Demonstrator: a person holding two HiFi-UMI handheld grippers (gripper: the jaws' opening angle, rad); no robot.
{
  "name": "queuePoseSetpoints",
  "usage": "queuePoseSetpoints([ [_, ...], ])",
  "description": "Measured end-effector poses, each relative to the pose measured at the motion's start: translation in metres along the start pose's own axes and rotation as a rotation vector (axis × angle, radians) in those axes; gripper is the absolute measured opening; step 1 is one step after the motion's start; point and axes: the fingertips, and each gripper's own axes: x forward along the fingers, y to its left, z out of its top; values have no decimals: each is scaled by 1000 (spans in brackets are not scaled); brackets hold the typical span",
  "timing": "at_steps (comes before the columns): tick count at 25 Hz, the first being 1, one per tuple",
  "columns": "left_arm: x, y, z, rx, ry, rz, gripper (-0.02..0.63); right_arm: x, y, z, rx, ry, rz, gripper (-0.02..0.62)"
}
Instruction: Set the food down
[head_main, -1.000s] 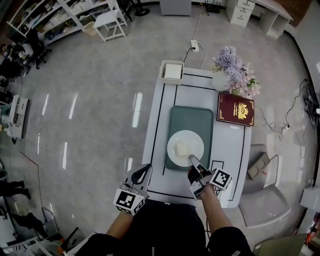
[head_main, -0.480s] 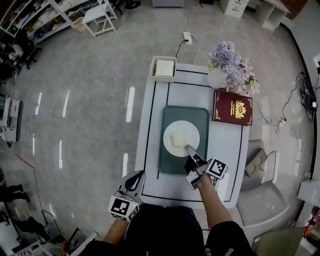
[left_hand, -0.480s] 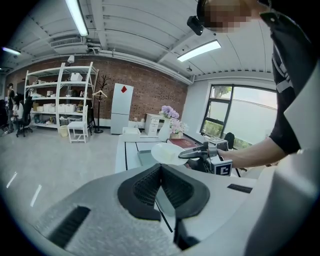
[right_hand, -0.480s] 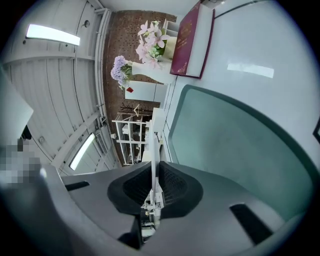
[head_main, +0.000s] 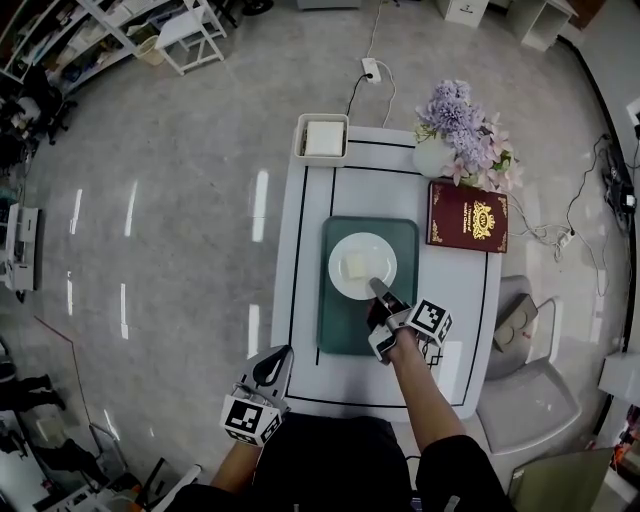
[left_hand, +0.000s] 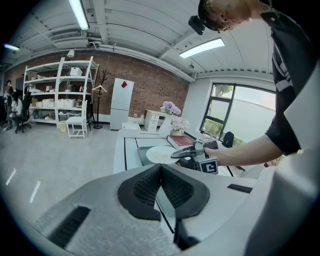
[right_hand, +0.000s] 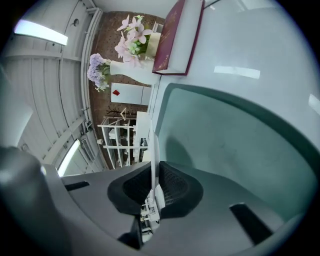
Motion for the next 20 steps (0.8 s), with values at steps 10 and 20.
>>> queuePoseSetpoints([
  [10,1,8,-6,-28,15,-9,6,7,-22,-3,13,-29,-120,26],
  [20,7,10,-7,-37,18,-62,6,6,-18,-6,-38,-47,-148,92],
])
